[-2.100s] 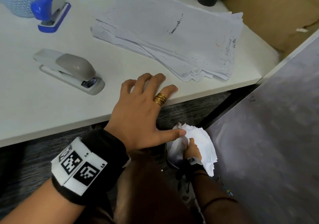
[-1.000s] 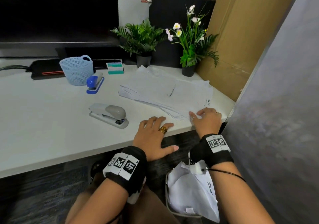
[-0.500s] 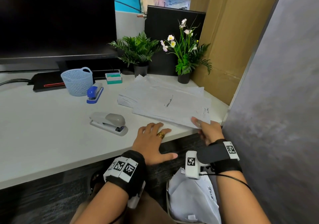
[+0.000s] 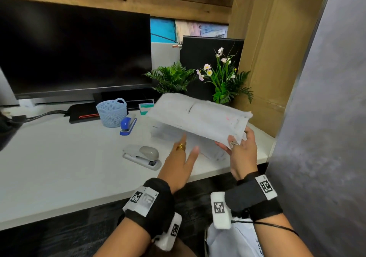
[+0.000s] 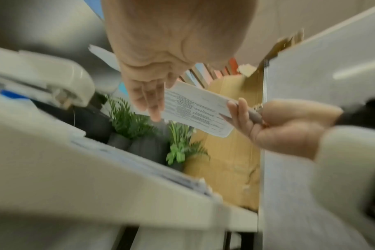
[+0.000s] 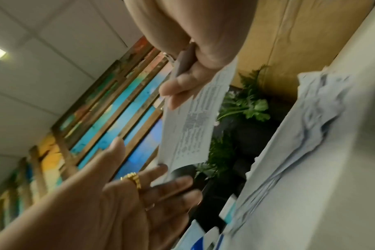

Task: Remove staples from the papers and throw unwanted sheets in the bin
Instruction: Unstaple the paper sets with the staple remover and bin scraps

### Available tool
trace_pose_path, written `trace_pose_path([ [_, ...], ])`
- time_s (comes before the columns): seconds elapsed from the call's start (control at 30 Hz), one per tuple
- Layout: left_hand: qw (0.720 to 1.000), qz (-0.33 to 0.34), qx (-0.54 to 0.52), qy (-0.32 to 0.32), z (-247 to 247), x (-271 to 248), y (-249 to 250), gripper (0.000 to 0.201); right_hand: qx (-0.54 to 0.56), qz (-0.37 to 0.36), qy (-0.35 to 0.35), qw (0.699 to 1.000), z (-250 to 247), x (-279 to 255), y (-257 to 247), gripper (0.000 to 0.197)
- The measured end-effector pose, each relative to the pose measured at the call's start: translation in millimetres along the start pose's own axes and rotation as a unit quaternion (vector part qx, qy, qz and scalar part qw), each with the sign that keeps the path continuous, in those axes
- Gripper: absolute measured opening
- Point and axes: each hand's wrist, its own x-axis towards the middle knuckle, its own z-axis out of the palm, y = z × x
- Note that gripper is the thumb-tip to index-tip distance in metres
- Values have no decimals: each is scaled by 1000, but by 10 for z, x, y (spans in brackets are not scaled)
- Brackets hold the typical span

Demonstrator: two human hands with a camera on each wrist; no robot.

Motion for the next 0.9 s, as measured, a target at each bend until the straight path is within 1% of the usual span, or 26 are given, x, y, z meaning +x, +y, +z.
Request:
trace_pose_path([
  [0.03, 998, 14, -31, 46, -101, -14, 87, 79, 2, 0, -21, 1000, 70, -54, -4, 39],
  [0.1, 986, 44, -69, 143, -323, -28, 177, 58, -11, -1, -64, 998, 224, -180, 15, 38],
  [0.13, 978, 43, -82, 187, -437, -33, 192, 46, -20, -1, -88, 996, 306, -246, 40, 38],
  [0.2, 959, 20, -110, 261, -671, -63, 142, 21, -49, 10, -143, 988, 471, -375, 115, 38],
  [0.23, 948, 4, -123, 294, -789, -99, 88, 13, -78, 21, -180, 980, 559, -436, 159, 34],
  [0.27, 936, -14, -134, 325, -912, -137, -6, 12, -123, 29, -220, 967, 642, -482, 217, 30],
  [0.3, 925, -30, -142, 352, -1037, -185, -99, 15, -185, 29, -260, 947, 715, -511, 271, 26],
  [0.33, 915, -46, -146, 373, -1164, -244, -187, 22, -263, 14, -292, 919, 783, -515, 327, 26],
  [0.37, 909, -58, -145, 386, -1288, -321, -259, 29, -343, -11, -315, 885, 851, -505, 375, 30],
  [0.43, 904, -82, -127, 399, -1501, -480, -376, 39, -476, -44, -333, 813, 1008, -465, 443, 36],
  [0.5, 902, -113, -96, 405, -1663, -640, -468, 49, -550, -66, -331, 763, 1211, -448, 466, 31],
  [0.53, 900, -132, -82, 407, -1721, -703, -511, 53, -574, -62, -338, 744, 1317, -442, 464, 30],
  [0.57, 896, -152, -75, 410, -1766, -759, -537, 56, -595, -46, -352, 721, 1426, -432, 470, 35],
  [0.63, 890, -178, -66, 414, -1864, -851, -619, 58, -644, -11, -389, 659, 1620, -389, 517, 43],
  [0.67, 889, -185, -60, 415, -1905, -875, -664, 58, -666, -3, -401, 629, 1690, -352, 561, 41],
  [0.7, 887, -194, -50, 416, -1946, -904, -707, 57, -684, 0, -408, 605, 1747, -315, 608, 38],
  [0.77, 886, -212, -30, 411, -2024, -934, -793, 56, -705, 11, -409, 580, 1811, -246, 685, 37],
  [0.83, 883, -241, -16, 403, -2079, -972, -858, 51, -710, 31, -410, 571, 1819, -205, 716, 40],
  [0.87, 880, -256, 7, 400, -2099, -991, -865, 40, -712, 40, -411, 568, 1814, -186, 715, 41],
  [0.9, 877, -274, 43, 393, -2121, -1008, -877, 23, -712, 48, -413, 566, 1807, -170, 711, 40],
])
